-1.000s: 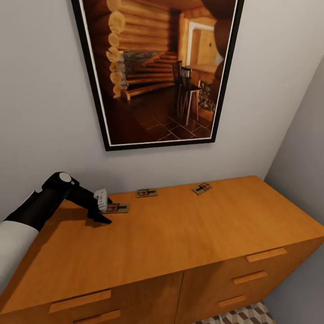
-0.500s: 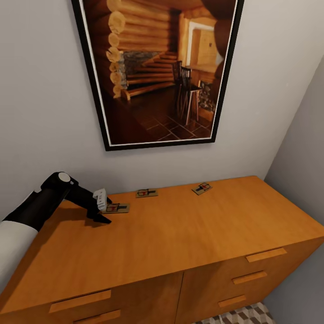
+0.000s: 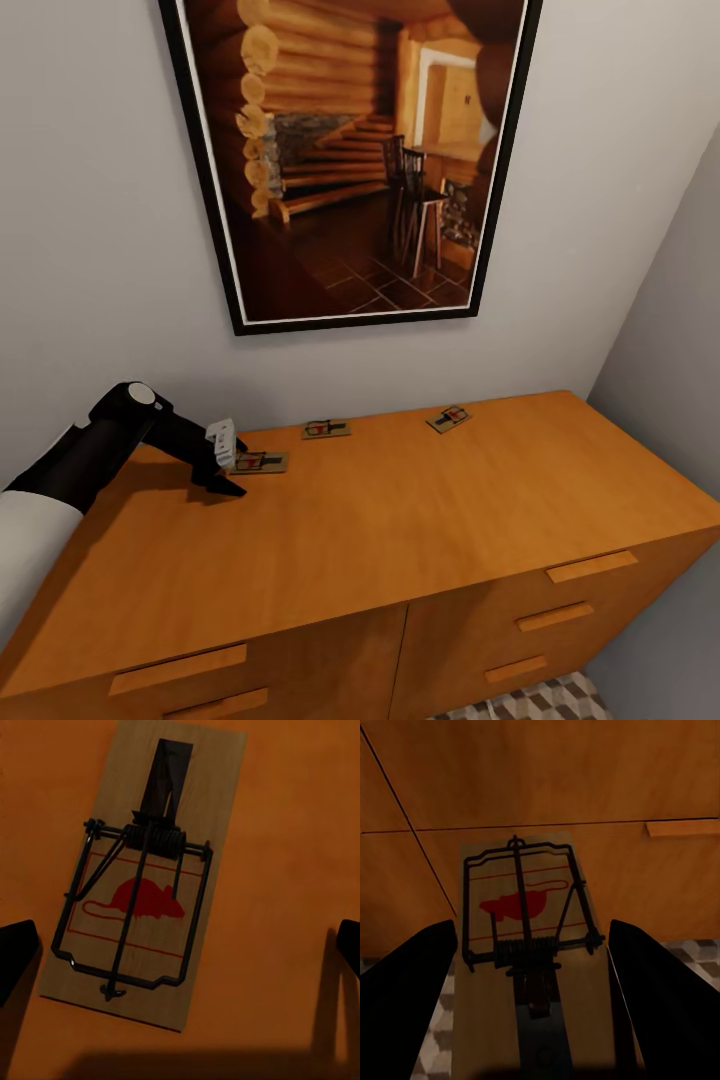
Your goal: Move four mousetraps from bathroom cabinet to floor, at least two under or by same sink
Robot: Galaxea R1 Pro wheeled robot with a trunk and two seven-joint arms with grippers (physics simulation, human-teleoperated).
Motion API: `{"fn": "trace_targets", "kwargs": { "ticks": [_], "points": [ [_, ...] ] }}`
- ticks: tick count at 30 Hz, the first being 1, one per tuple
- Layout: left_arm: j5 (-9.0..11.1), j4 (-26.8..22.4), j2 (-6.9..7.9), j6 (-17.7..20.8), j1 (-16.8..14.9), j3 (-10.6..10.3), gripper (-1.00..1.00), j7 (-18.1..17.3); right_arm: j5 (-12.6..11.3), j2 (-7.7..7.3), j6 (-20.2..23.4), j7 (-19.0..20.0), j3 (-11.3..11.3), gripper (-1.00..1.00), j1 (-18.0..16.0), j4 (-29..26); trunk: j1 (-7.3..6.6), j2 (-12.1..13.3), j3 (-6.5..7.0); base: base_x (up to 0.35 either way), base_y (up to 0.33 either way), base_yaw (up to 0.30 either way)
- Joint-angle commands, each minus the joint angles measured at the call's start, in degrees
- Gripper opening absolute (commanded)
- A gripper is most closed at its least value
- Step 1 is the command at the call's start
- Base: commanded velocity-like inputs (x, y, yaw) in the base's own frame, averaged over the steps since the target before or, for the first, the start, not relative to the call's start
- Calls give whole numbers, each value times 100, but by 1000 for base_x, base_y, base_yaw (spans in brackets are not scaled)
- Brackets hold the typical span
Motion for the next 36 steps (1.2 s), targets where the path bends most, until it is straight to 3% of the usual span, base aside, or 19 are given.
{"fn": "trace_targets", "kwargs": {
  "ticks": [1, 14, 15, 36],
  "points": [
    [-20, -6, 4, 60, -4, -10, 100, -24, 7, -1, -14, -33, 25, -100, -4, 4, 0, -3, -6, 0, 0, 0],
    [-20, -6, 2, 60, -4, -10, 100, -24, 7, 4, -14, -33, 29, -100, -6, 4, 0, -3, -6, 0, 0, 0],
    [-20, -5, 3, 60, -5, -10, -100, -24, 7, 4, -14, -33, 28, -100, -5, 4, 0, -3, -6, 0, 0, 0],
    [-20, 1, -4, 62, -6, -28, -100, -24, 7, 4, -14, -33, 31, -100, -3, 4, 0, -3, -6, 0, 0, 0]
  ]
}}
